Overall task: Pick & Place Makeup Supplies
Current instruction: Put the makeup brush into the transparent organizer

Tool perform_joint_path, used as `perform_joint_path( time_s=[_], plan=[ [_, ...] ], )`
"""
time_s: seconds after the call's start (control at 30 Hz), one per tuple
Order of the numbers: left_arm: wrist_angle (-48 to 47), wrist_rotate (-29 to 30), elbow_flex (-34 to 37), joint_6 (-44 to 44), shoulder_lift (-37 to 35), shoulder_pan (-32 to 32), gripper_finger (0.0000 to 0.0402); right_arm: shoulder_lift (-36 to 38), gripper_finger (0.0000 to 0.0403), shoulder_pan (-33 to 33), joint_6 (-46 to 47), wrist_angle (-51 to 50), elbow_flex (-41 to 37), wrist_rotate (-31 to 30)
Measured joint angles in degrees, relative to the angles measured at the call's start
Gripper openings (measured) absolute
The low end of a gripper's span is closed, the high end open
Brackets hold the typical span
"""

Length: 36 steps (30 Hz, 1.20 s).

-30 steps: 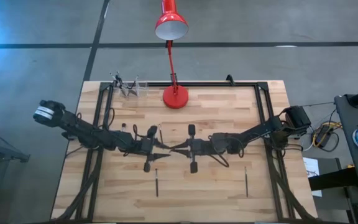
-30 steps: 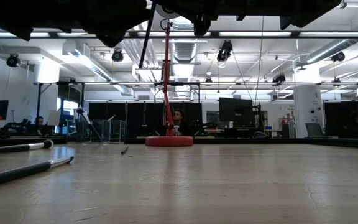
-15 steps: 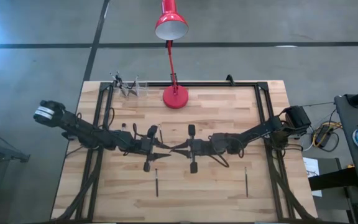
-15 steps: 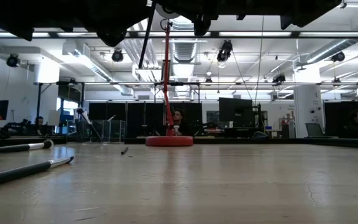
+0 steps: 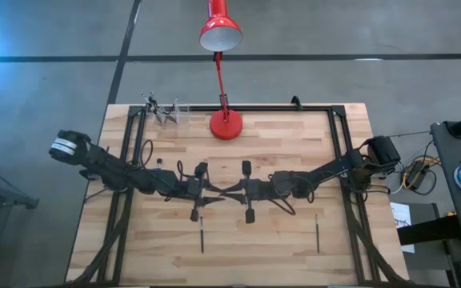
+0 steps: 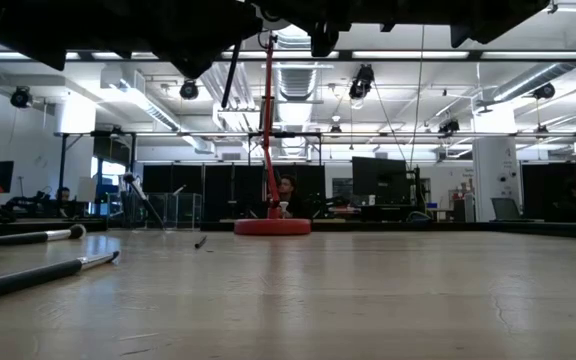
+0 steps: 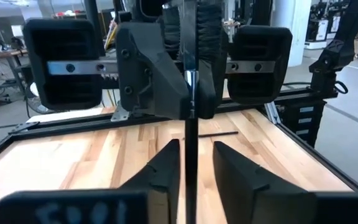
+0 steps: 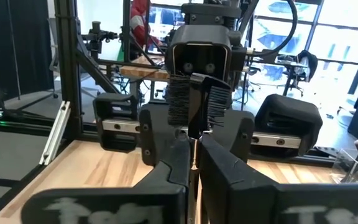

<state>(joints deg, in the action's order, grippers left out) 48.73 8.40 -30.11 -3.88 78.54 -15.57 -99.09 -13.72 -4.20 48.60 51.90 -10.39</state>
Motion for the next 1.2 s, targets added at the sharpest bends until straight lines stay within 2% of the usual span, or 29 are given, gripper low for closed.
perform_joint_path(
  time_s=[0.2,0.33,0.43,0.6,0.87,1.0,1.2],
  plan=[
    [0.59,1.81,0.40,-0.11,-0.09,0.00,0.0014,0.00,0.0054,0.00,0.83,0.02,0.00,-0.04],
    [0.35,2.76,1.37,0.15,-0.91,0.20,0.0016,0.00,0.0091,0.00,1.20,0.02,0.00,-0.10],
    [0.11,6.17,2.87,-0.57,-2.82,0.27,0.0015,0.00,0.0112,0.02,1.22,-0.08,0.00,-0.46],
    [0.29,9.98,6.43,-0.25,-8.22,1.76,0.0013,0.00,0.0133,-0.07,0.57,-3.02,0.00,-2.30],
    [0.26,20.12,13.65,2.07,-18.14,5.58,0.0013,1.01,0.0108,0.39,-0.97,-14.07,0.00,-7.81],
    [0.13,21.69,16.39,3.41,-21.53,10.73,0.0013,1.11,0.0080,0.71,-1.44,-15.70,0.00,-7.77],
    [-0.29,20.83,19.18,7.61,-22.02,21.13,0.0013,1.14,0.0039,0.73,-3.46,-15.78,-0.02,-7.79]
  ],
)
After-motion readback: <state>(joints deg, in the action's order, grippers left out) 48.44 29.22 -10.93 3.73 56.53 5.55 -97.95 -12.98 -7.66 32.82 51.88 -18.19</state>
